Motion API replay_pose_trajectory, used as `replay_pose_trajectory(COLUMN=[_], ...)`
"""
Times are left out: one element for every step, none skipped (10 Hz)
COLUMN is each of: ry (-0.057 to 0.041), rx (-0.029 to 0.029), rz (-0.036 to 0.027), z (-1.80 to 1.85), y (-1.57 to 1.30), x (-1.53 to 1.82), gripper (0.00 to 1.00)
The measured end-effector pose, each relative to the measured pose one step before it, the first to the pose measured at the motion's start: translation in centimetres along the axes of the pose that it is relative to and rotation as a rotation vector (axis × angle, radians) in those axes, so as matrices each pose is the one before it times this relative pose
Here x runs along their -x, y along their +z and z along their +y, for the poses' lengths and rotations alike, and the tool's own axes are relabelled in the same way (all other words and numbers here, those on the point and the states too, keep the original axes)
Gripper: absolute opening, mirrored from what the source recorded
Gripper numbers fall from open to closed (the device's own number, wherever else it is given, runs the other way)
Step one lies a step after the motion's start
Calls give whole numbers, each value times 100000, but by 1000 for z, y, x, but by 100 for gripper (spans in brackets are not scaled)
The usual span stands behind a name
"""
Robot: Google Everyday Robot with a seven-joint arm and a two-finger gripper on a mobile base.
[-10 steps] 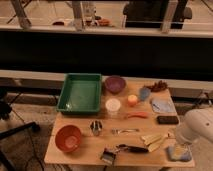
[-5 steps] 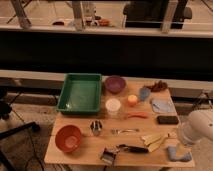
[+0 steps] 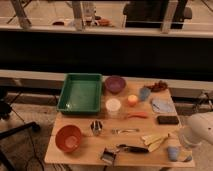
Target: Wipe red bowl with sponge
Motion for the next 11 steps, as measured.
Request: replay_pose_trajectory(ry=[-223,84,65,116,97,170,-4,-238,-121,32,144], rx=[-214,-86,-13,-210,-301,-173,-67,5,382,273,397], rz=[238,111,19,24,-69,-34,19,340,86,309,145], z=[45,185,142,116,148,219,182,148,152,87,75], y=[78,41,77,-36,4,62,102,196,343,284,338], x=[-203,-391,-249,-250,-275,-286,-152,-140,-63,-202,-168], gripper=[80,80,80,80,80,80,80,80,80,80,80])
